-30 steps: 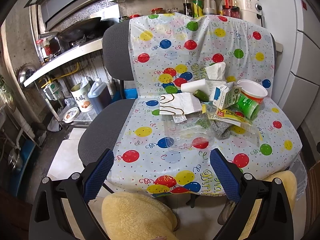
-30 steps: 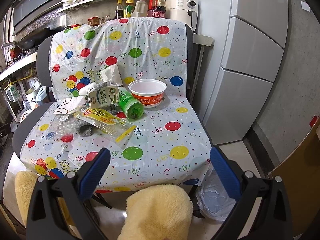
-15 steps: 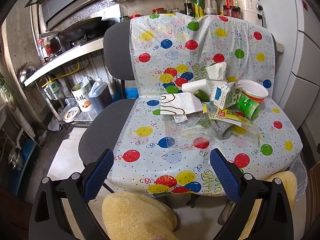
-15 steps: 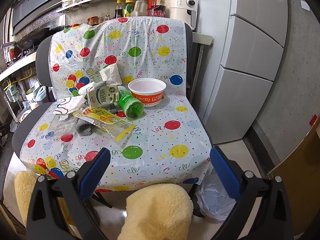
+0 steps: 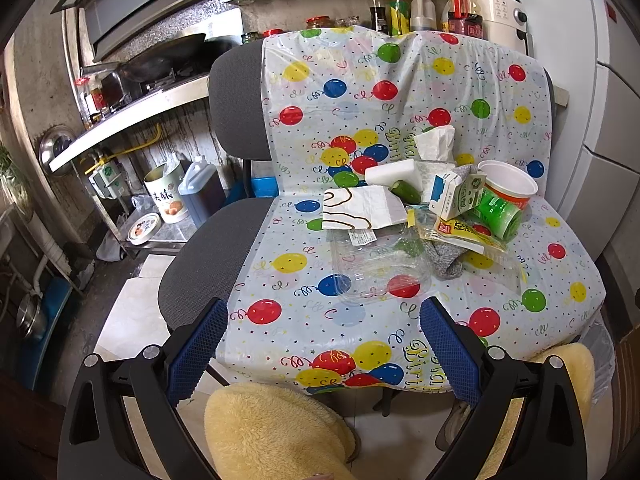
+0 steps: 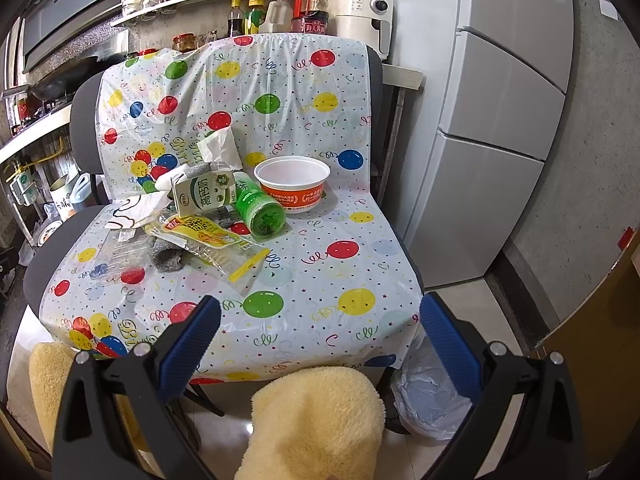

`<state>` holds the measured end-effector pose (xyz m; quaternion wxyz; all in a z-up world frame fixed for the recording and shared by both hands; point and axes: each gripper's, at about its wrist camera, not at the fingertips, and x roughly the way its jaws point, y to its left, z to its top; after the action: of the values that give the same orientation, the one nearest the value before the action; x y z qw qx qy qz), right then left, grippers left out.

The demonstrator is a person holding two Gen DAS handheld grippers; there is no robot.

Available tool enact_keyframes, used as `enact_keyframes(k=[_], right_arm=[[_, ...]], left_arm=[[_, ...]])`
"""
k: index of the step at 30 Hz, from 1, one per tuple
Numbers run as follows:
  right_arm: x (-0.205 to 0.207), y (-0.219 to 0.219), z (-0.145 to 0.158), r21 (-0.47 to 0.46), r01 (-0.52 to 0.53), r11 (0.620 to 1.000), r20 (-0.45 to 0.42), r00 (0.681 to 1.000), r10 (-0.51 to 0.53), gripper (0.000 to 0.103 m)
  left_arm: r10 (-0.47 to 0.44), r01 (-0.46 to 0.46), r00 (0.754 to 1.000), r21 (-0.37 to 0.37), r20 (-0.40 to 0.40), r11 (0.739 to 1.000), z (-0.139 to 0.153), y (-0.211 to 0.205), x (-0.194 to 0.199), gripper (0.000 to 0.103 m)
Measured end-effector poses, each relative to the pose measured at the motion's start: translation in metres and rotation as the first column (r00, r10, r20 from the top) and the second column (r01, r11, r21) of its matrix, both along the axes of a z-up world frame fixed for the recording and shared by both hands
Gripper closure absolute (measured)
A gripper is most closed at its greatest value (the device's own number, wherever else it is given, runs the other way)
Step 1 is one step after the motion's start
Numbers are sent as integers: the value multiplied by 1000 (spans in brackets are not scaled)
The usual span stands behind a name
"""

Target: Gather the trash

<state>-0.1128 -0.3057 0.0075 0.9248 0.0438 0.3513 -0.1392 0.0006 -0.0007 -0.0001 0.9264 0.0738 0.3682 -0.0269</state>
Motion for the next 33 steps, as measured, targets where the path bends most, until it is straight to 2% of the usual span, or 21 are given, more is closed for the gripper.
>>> enact_keyframes(k=[33], right_arm=[[3, -1, -5, 8, -3, 1000, -13, 1000, 3, 6]], left_arm=[[7, -7, 1000, 2, -7, 1000, -1, 9, 5, 7]])
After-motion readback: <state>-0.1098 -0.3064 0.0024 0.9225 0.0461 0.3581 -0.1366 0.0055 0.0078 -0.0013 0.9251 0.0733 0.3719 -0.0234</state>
